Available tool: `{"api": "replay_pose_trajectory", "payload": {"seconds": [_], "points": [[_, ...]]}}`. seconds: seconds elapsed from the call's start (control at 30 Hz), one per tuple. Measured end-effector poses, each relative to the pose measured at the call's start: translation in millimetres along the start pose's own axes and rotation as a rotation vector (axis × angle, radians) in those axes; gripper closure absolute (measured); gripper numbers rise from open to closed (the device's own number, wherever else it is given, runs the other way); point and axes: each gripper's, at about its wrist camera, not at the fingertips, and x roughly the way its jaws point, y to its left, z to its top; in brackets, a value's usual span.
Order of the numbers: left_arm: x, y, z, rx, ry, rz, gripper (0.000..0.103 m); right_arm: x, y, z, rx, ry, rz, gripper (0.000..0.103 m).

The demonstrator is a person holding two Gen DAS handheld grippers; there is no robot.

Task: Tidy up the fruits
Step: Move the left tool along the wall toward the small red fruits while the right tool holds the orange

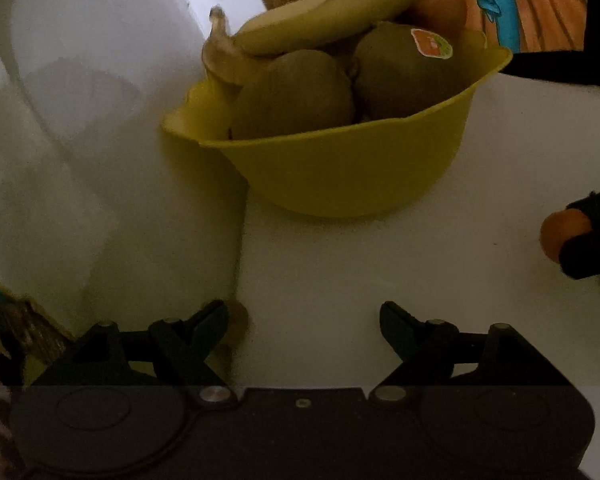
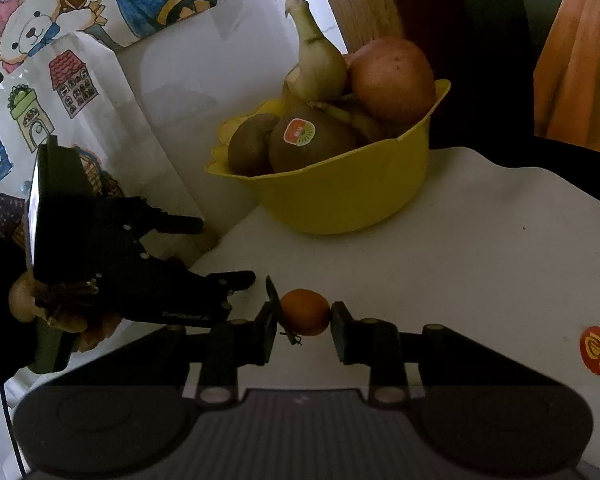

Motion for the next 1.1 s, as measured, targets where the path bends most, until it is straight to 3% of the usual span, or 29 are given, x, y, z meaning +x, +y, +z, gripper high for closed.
{"api": "replay_pose_trajectory", "payload": {"seconds": [0.1,0.17,0.33,0.47,0.77,1.1], "points": [[-3.6,2.9,-0.8,-0.026,0.002,-0.043,0.018,-0.4,-0.3,0.0,0.006,0.0,0.0,0.069],[-8.6,2.9,-0.5,-0.015,-0.047,-0.011,0.017,0.8,0.2,-0.3,0.005,-0.001,-0.001,0.069],[-1.3,4.3,9.1,-0.016,-0.077,0.013,0.016,2.2,-0.5,2.6,0.006,-0.011,0.01,0.069],[13.9,-0.6,13.3,0.028,-0.046,0.035,0.016,1.1,-3.6,3.5,0.015,-0.027,0.022,0.069],[8.0,7.7,13.3,-0.024,-0.006,-0.023,0.016,0.3,-4.9,0.1,0.028,-0.029,0.032,0.069],[-11.6,25.0,-15.2,-0.237,0.036,-0.133,0.018,4.1,0.5,-4.7,0.039,-0.013,0.037,0.069]]}}
